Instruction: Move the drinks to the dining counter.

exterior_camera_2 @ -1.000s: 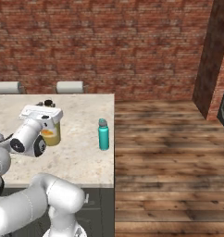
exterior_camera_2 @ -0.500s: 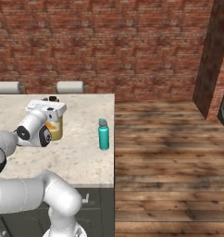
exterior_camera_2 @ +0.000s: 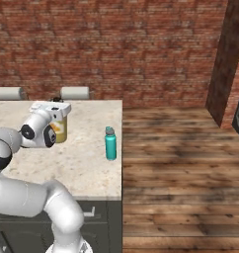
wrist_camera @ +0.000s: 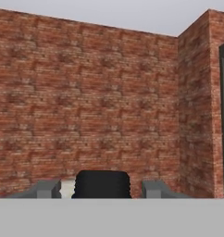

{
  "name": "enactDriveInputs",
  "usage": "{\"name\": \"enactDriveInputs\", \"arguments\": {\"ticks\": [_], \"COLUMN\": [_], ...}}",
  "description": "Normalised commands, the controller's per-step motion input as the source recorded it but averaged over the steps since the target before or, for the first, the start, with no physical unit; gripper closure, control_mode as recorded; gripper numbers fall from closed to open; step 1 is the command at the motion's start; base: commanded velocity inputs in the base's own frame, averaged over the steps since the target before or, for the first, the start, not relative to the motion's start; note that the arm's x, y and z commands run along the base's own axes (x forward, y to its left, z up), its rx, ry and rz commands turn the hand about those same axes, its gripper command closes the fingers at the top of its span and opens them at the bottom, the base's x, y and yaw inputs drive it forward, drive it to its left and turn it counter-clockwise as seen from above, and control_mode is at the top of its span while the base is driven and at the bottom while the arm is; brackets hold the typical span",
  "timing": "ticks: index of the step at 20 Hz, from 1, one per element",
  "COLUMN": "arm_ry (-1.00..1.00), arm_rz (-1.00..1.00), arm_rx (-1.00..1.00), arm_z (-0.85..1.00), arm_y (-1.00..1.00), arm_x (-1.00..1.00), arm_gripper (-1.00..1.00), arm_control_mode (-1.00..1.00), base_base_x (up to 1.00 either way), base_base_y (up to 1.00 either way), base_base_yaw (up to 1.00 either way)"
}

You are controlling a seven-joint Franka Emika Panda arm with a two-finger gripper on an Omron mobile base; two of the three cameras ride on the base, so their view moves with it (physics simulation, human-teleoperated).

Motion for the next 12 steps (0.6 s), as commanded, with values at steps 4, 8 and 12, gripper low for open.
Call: {"name": "enactDriveInputs", "arguments": {"ticks": [4,8,12], "arm_ry": [-0.2,-0.17,-0.18], "arm_rz": [0.01,0.0,0.0], "arm_rx": [-0.04,-0.06,-0.1], "arm_z": [-0.16,-0.23,-0.29], "arm_y": [0.13,0.02,0.0], "arm_x": [0.5,0.56,0.59], "arm_gripper": [1.0,1.0,1.0], "arm_control_mode": [-1.0,-1.0,-1.0], "base_base_x": [0.0,0.0,0.0], "base_base_y": [0.0,0.0,0.0], "base_base_yaw": [0.0,0.0,0.0]}}
